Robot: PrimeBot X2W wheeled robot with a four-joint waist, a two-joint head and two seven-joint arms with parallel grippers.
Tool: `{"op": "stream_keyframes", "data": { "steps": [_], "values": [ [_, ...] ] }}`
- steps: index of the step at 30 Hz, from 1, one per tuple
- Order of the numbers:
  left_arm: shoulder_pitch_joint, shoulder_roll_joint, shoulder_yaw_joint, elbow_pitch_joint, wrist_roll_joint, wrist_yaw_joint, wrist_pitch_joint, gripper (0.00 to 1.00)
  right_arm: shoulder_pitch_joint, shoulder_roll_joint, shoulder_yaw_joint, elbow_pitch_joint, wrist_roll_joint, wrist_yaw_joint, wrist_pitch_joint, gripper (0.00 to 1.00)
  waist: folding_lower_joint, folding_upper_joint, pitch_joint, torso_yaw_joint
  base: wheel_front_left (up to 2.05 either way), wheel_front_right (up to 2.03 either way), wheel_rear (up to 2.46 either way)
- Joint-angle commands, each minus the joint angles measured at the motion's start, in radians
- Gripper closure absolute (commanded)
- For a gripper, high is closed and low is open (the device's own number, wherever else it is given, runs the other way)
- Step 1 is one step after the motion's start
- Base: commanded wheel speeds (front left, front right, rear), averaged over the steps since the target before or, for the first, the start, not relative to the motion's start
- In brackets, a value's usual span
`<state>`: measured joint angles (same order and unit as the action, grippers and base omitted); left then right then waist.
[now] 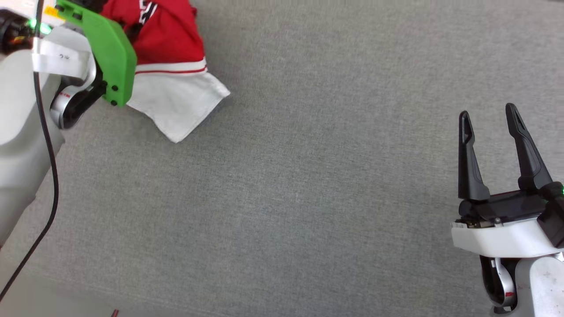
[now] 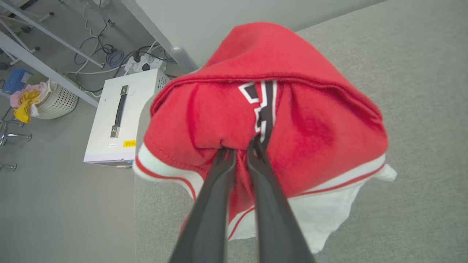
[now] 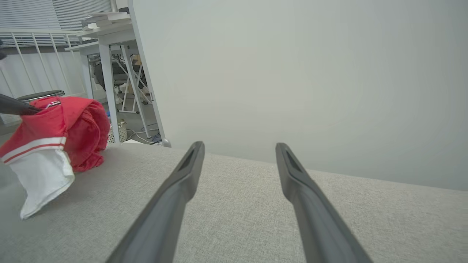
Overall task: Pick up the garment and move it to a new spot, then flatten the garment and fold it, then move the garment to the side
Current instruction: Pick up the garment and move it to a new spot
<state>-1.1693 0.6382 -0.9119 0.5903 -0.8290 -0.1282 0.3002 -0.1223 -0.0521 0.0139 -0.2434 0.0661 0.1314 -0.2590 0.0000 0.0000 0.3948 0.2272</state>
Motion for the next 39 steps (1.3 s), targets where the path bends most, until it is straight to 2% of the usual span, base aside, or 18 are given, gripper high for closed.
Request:
{"op": "stream_keyframes", "data": {
  "steps": [1, 6, 12, 19, 24, 28, 33, 39],
  "values": [
    [-0.034, 0.001, -0.016, -0.028, 0.017, -0.002, -0.012, 1.0, 0.012, 0.001, -0.001, 0.003, 0.016, -0.001, -0.003, 0.0, 0.0, 0.0, -0.058, -0.041, 0.0, 0.0, 0.0],
    [-0.084, -0.016, -0.081, -0.126, 0.038, -0.002, -0.022, 1.0, 0.026, 0.001, -0.013, 0.006, 0.065, -0.001, -0.003, 0.0, 0.0, 0.0, -0.087, -0.112, 0.0, 0.0, 0.0],
    [-0.152, -0.061, -0.149, -0.213, 0.054, -0.002, -0.015, 1.0, 0.033, 0.002, -0.029, 0.009, 0.109, -0.001, -0.003, 0.0, 0.0, 0.0, -0.095, -0.22, 0.0, 0.0, 0.0],
    [-0.223, -0.151, -0.246, -0.25, 0.047, -0.002, -0.001, 1.0, 0.013, 0.002, -0.036, 0.01, 0.165, -0.001, -0.003, 0.0, 0.0, 0.0, -0.057, -0.347, 0.0, 0.0, 0.0],
    [-0.228, -0.211, -0.341, -0.245, 0.026, -0.002, 0.021, 1.0, -0.001, 0.002, -0.037, 0.011, 0.192, -0.001, -0.003, 0.0, 0.0, 0.0, -0.017, -0.405, 0.0, 0.0, 0.0],
    [-0.168, -0.264, -0.367, -0.244, 0.038, -0.002, 0.056, 1.0, -0.015, 0.002, -0.041, 0.011, 0.21, -0.001, -0.003, 0.0, 0.0, 0.0, 0.018, -0.434, 0.0, 0.0, 0.0],
    [0.003, -0.335, -0.368, -0.255, 0.134, -0.002, 0.143, 1.0, -0.032, 0.002, -0.038, 0.012, 0.216, -0.001, -0.003, 0.0, 0.0, 0.0, 0.051, -0.446, 0.0, 0.0, 0.0],
    [0.149, -0.376, -0.368, -0.224, 0.167, -0.002, 0.159, 1.0, -0.047, 0.002, -0.034, 0.014, 0.215, -0.001, -0.003, 0.0, 0.0, 0.0, 0.062, -0.448, 0.0, 0.0, 0.0]
  ]
}}
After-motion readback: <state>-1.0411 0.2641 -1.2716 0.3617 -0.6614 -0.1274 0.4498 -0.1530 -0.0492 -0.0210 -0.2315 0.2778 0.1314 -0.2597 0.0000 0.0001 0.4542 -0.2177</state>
